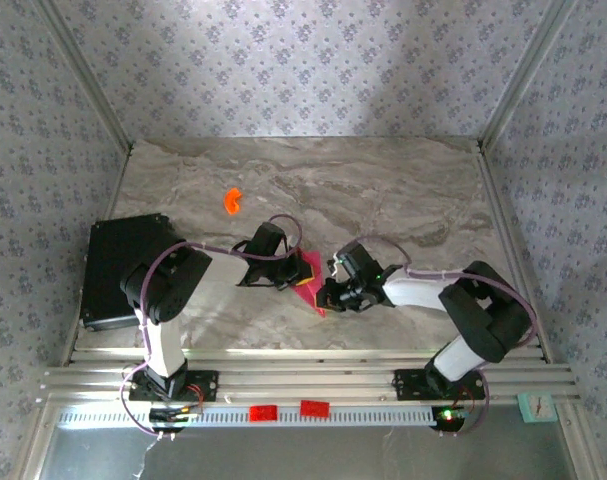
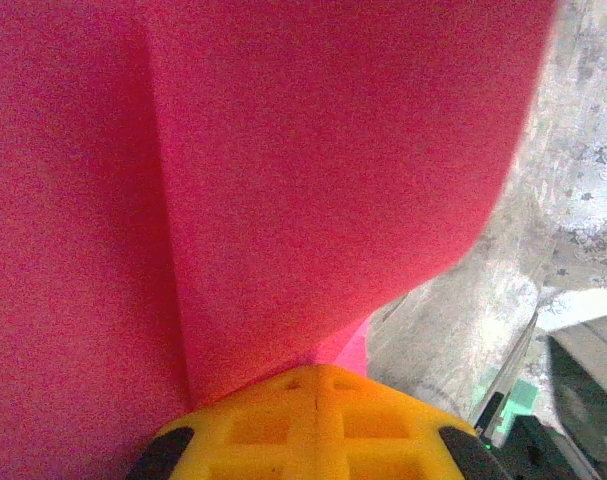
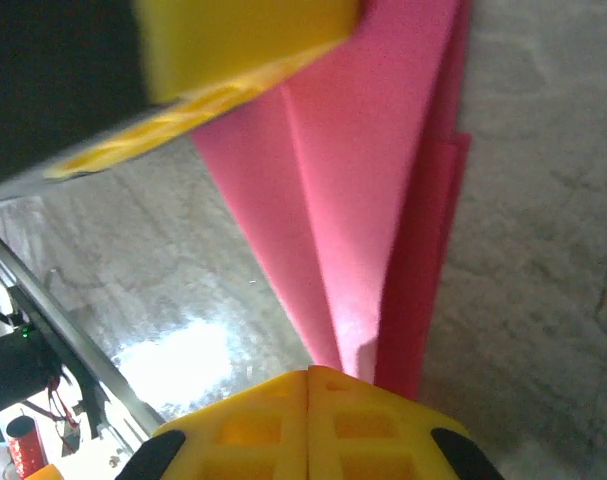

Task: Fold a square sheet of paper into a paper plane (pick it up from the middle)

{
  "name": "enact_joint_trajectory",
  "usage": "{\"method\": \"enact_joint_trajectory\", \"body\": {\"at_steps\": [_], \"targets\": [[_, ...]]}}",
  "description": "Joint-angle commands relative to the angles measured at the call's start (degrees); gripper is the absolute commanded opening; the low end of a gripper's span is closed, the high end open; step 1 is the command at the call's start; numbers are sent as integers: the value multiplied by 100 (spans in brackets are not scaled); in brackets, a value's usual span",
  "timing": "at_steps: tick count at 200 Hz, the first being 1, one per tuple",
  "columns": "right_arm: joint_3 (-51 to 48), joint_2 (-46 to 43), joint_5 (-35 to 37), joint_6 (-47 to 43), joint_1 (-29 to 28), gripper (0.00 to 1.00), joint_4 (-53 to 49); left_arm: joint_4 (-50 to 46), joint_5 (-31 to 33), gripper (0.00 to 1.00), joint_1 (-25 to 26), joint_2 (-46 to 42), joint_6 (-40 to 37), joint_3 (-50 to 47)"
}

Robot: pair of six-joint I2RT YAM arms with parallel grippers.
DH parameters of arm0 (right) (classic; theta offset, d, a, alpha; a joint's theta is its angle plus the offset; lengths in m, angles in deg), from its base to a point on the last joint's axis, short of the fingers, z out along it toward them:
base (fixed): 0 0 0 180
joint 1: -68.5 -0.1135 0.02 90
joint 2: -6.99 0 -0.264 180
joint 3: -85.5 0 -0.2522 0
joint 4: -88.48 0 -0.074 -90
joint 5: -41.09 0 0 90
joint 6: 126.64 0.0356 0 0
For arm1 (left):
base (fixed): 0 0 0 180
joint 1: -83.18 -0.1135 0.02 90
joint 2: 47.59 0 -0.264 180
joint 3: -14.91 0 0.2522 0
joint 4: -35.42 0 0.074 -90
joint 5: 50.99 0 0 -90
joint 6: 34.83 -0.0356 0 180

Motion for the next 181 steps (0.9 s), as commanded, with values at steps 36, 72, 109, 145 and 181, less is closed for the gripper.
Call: {"method": "enact_joint_trajectory", "body": {"at_steps": [36,72,109,145,181], "targets": [[774,151,-42,-376,-70,9,-748,-616,380,6,-25,201,6,-161],[662,419,101,-315,-208,9,-797,-631,361,6,-25,210,-4,-135],[80,236,104,-130,-93,9,-567,-657,353,6,-19,209,-21,-134],[-379,-30,-28,28,39,9,-268,-650,352,6,-21,227,-21,-137],[-685,-190,-152,202,69,9,-74,-653,353,6,-18,227,-21,-126]]}}
